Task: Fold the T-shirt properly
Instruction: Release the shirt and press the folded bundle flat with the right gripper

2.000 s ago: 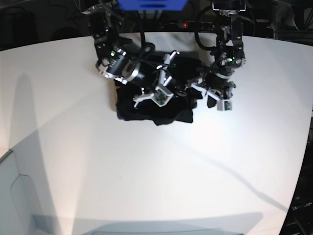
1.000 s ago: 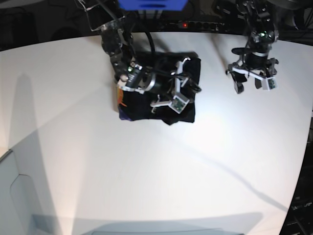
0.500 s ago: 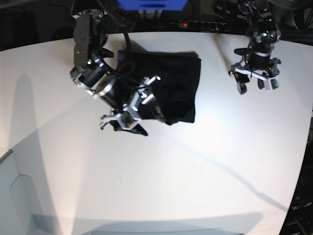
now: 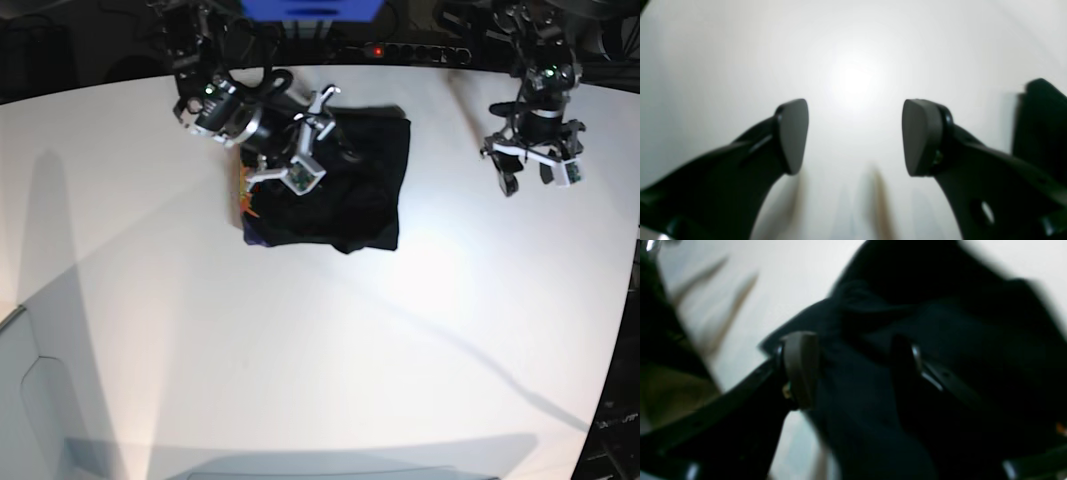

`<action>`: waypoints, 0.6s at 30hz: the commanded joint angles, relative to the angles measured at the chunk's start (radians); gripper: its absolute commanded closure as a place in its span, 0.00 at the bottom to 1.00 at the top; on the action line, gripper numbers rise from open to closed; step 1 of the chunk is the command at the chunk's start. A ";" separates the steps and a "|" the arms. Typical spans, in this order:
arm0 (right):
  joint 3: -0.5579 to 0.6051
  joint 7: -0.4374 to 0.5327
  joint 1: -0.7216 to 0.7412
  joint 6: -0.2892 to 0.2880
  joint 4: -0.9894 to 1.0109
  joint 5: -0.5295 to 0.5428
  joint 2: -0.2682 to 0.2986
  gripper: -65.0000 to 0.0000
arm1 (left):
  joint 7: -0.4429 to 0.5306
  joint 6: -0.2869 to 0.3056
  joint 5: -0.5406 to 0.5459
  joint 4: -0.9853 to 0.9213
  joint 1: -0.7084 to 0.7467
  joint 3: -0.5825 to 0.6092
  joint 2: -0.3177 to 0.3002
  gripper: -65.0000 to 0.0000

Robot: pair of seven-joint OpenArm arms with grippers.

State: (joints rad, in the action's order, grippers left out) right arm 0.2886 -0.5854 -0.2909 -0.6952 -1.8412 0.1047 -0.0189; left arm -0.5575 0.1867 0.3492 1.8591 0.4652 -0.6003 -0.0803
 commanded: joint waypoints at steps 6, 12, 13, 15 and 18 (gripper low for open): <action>0.176 0.032 0.037 -0.003 -0.076 0.025 0.073 0.46 | 0.023 0.004 0.006 0.060 0.000 -0.073 -0.006 0.35; 0.054 0.032 0.040 -0.003 -0.127 0.025 0.083 0.46 | 0.023 0.004 0.007 0.063 0.000 -0.100 -0.006 0.35; 0.014 0.032 0.040 -0.003 -0.127 0.025 0.083 0.46 | 0.023 0.004 0.007 0.063 0.000 -0.100 -0.006 0.35; -0.059 0.032 0.040 -0.003 -0.127 0.025 0.083 0.46 | 0.023 0.004 0.007 0.063 0.000 -0.100 -0.006 0.35; -0.167 0.029 0.051 -0.003 -0.127 0.028 0.083 0.46 | 0.023 0.004 0.007 0.063 0.000 -0.100 -0.006 0.35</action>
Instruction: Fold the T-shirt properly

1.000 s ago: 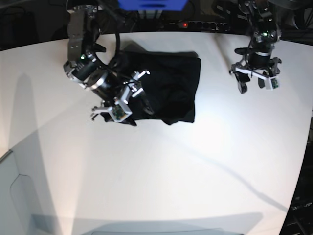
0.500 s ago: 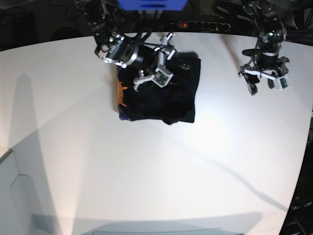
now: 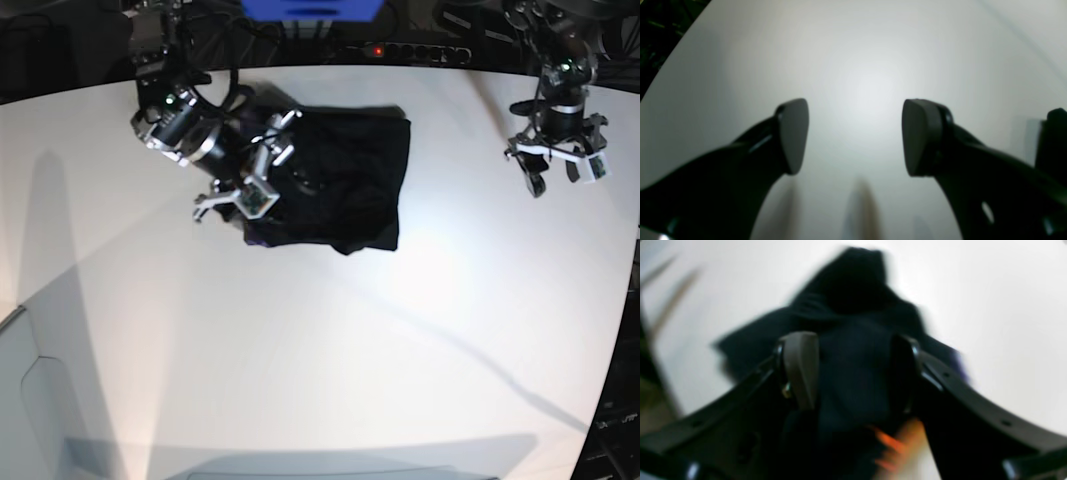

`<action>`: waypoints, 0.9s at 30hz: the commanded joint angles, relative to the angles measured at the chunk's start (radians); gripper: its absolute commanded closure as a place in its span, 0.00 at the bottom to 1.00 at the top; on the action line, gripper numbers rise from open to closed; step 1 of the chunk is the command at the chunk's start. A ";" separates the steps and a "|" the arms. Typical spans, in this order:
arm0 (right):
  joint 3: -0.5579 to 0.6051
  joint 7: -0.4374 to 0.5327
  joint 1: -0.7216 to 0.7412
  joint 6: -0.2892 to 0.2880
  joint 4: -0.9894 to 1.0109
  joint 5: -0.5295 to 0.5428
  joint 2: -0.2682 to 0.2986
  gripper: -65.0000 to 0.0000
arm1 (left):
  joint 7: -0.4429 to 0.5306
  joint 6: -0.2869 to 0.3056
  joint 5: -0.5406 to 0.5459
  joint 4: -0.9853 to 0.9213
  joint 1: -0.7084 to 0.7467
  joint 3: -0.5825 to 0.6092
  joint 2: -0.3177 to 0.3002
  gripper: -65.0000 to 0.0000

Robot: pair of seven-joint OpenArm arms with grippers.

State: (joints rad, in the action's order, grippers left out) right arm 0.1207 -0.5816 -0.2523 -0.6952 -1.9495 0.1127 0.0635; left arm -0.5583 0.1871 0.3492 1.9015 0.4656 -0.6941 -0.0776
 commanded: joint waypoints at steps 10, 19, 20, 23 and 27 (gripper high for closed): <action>-0.145 0.019 0.006 -0.003 -0.014 0.020 0.002 0.46 | 0.024 0.004 0.007 0.020 -0.015 0.000 -0.009 0.35; 0.126 0.028 0.041 -0.003 0.095 0.020 0.000 0.46 | 0.024 0.004 0.007 0.020 -0.014 -0.003 -0.009 0.35; 0.172 0.028 0.057 -0.003 0.115 0.020 0.000 0.46 | 0.024 0.004 0.007 0.020 -0.014 -0.005 -0.009 0.35; 0.297 0.030 0.081 -0.003 0.131 0.020 0.002 0.46 | 0.024 0.004 0.007 0.020 -0.012 -0.006 -0.009 0.35; 0.409 0.030 0.103 -0.003 0.075 0.020 0.006 0.45 | 0.024 0.004 0.007 0.022 -0.011 -0.008 -0.011 0.35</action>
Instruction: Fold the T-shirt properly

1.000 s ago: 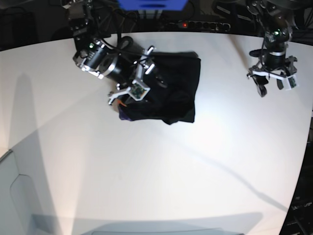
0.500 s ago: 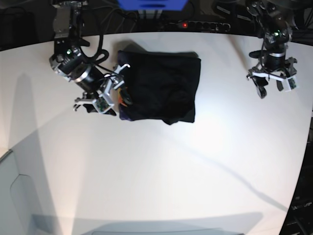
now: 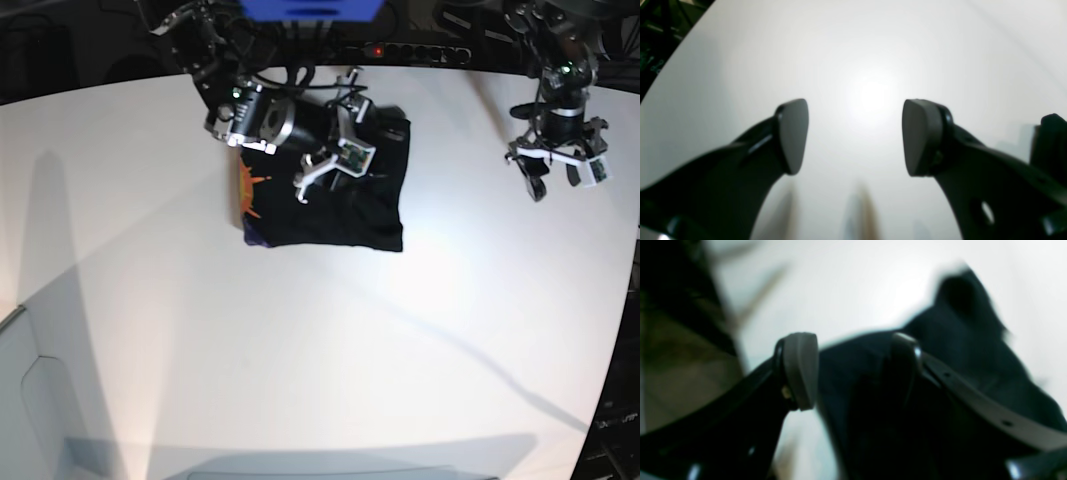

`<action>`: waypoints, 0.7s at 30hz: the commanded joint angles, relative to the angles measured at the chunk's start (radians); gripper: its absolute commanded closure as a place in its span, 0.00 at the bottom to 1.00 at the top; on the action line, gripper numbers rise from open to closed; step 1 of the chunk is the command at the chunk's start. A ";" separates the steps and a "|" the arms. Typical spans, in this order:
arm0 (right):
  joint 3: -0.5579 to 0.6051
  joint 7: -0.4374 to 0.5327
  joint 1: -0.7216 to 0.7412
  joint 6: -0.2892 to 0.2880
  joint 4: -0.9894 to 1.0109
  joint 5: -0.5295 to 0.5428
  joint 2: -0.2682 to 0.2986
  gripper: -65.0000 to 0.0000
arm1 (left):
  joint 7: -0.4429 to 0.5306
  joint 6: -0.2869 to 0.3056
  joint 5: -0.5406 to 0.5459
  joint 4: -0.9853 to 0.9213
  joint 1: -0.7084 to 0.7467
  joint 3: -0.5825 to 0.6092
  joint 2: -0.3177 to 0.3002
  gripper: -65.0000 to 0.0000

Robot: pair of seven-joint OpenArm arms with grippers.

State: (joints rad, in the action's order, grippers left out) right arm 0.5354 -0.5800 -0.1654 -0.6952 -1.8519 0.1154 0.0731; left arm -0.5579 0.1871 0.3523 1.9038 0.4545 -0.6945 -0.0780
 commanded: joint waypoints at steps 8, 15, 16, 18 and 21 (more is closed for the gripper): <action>-0.105 0.028 0.014 -0.003 -0.116 0.017 -0.009 0.45 | 0.023 0.004 0.006 0.098 0.020 0.002 -0.018 0.35; -0.255 0.028 -0.006 -0.003 -0.130 0.017 -0.008 0.45 | 0.023 0.002 0.195 0.109 0.114 0.129 -0.012 0.35; -0.271 0.028 -0.006 -0.003 -0.128 0.017 -0.008 0.45 | 0.023 0.001 0.218 0.109 0.131 0.164 -0.012 0.35; -0.295 0.028 -0.006 -0.003 -0.125 0.017 -0.008 0.45 | 0.023 -0.005 0.247 0.110 0.160 0.246 -0.012 0.35; -0.329 0.028 -0.006 -0.003 -0.125 0.017 -0.008 0.45 | 0.032 -0.007 0.253 0.110 0.185 0.356 -0.012 0.35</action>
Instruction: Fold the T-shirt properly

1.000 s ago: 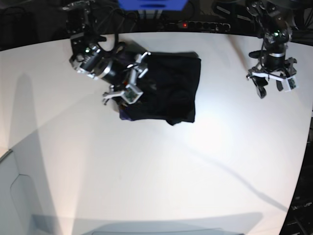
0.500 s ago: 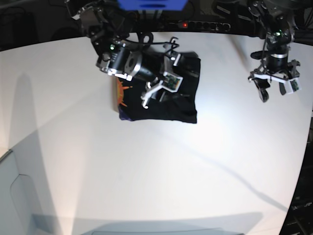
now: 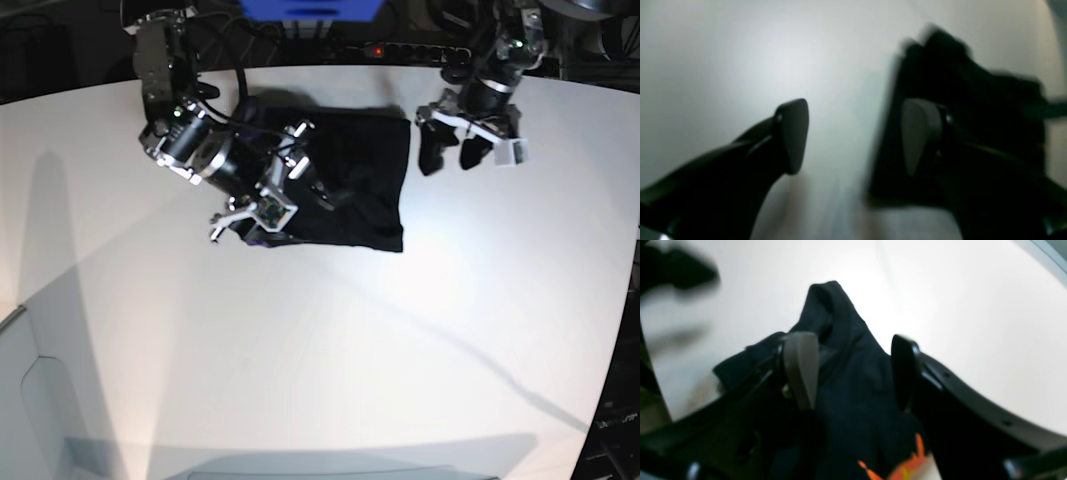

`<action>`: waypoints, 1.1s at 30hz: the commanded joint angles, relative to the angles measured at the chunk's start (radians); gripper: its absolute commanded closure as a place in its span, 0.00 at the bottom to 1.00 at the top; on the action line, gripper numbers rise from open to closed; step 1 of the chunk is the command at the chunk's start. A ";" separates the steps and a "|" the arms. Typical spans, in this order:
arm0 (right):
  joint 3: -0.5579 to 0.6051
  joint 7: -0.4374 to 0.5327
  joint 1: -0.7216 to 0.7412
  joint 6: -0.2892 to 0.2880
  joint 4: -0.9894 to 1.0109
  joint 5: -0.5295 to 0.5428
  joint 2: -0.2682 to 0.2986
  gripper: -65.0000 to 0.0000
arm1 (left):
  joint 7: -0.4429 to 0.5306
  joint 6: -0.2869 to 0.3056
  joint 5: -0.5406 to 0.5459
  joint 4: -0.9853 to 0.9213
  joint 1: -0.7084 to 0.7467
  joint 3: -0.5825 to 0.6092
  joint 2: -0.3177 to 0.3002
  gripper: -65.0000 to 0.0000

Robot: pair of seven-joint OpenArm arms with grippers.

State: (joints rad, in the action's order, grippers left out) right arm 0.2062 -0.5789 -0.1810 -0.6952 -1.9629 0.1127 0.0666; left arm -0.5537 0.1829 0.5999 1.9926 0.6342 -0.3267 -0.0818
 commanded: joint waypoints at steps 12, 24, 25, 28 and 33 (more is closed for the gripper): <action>-0.015 0.020 0.013 -0.003 -0.002 0.018 0.003 0.45 | 0.021 -0.006 0.004 0.009 -0.061 0.183 -0.008 0.35; -0.018 0.018 0.018 -0.003 0.024 0.015 0.008 0.46 | 0.019 -0.006 0.001 -0.063 -0.138 0.255 -0.008 0.35; -0.031 0.018 0.019 -0.003 0.024 0.015 0.011 0.46 | 0.019 -0.006 0.001 -0.068 -0.138 0.255 -0.009 0.37; -0.063 0.017 0.022 -0.003 0.024 0.015 0.006 0.46 | 0.019 -0.006 0.001 -0.075 -0.138 0.269 -0.014 0.55; -0.087 0.020 0.024 -0.003 0.024 0.015 0.006 0.46 | 0.019 -0.006 0.001 -0.075 -0.139 0.294 -0.016 1.00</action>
State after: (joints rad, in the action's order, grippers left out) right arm 0.1204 -0.5873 -0.1673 -0.6952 -1.9221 0.1108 0.0719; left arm -0.5503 0.1688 0.5896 1.9022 0.4957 -0.0326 -0.0971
